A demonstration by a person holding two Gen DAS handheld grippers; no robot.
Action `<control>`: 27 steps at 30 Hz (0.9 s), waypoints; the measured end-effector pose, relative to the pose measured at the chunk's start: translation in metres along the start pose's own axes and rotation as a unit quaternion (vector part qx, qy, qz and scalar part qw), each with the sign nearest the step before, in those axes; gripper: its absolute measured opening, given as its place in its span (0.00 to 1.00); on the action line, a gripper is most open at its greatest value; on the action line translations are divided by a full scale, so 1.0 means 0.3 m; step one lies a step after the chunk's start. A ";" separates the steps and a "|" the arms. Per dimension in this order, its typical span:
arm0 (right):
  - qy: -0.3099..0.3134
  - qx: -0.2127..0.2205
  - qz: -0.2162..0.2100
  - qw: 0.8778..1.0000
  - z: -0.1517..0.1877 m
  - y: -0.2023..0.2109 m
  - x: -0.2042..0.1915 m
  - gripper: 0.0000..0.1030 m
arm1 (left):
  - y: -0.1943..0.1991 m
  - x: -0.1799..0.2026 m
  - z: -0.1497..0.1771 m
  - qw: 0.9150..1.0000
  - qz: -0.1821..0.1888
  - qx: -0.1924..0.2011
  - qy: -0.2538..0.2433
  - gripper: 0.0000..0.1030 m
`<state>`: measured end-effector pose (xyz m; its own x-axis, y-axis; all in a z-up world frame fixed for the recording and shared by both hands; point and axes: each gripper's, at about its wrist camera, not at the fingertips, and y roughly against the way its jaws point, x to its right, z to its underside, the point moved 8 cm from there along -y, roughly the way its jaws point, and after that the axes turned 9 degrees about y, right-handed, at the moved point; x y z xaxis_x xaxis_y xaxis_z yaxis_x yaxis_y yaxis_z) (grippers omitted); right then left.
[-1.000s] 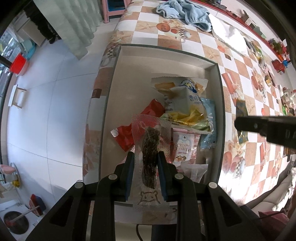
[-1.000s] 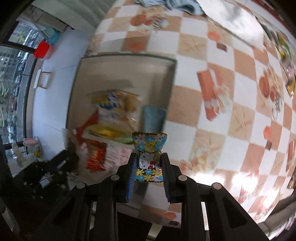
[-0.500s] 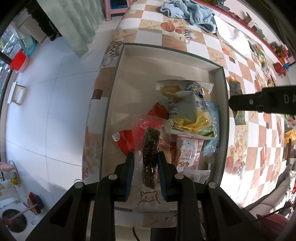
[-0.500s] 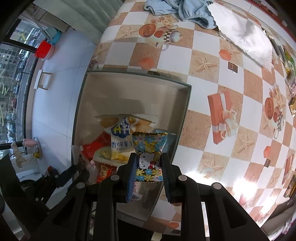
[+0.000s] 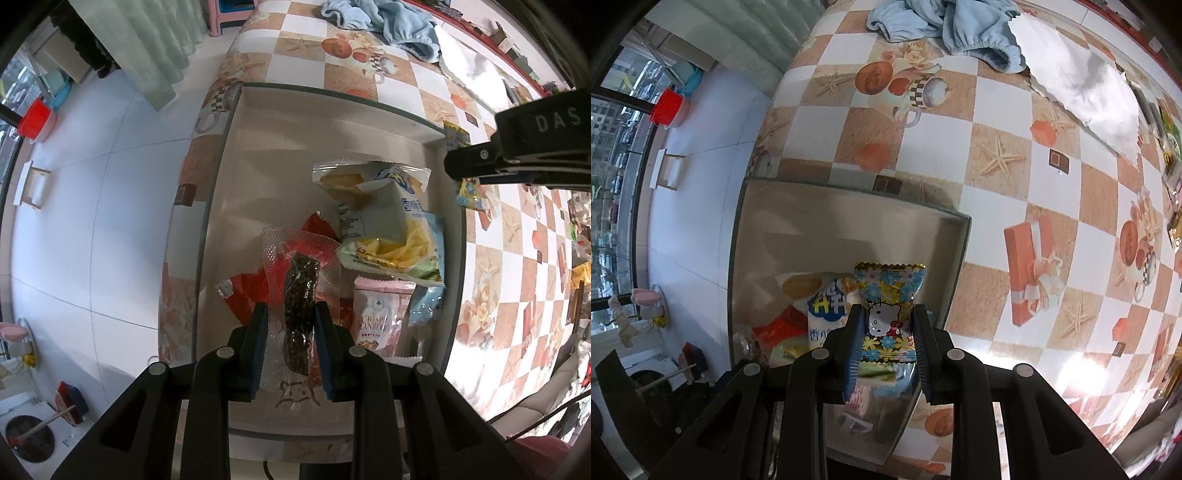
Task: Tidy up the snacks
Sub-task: 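Carry the jerky stick and floral candy over the beige tray, then open both tools to drop the jerky and candy into the tray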
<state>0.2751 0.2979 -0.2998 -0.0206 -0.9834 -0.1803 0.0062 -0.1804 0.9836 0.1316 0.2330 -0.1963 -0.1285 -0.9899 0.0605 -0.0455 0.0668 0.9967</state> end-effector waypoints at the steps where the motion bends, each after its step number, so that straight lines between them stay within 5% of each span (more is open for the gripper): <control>1: 0.000 -0.001 0.001 1.000 -0.003 -0.003 0.000 0.27 | -0.002 0.000 -0.003 1.000 -0.001 -0.001 0.000 0.27; 22: 0.007 -0.036 0.005 0.999 -0.021 -0.105 0.015 0.27 | -0.089 0.013 -0.048 1.000 -0.008 -0.023 0.002 0.28; 25: 0.010 -0.043 0.004 0.999 -0.019 -0.120 0.015 0.27 | -0.088 0.009 -0.052 1.000 -0.009 -0.021 0.001 0.46; 27: 0.010 -0.050 0.000 0.999 -0.014 -0.126 0.012 0.35 | -0.082 -0.001 -0.057 1.000 -0.013 -0.011 0.007 0.71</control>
<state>0.2790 0.3012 -0.3378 -0.0008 -0.9834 -0.1815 0.1053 -0.1806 0.9779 0.1498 0.2294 -0.2198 -0.1141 -0.9929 0.0347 -0.0266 0.0380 0.9989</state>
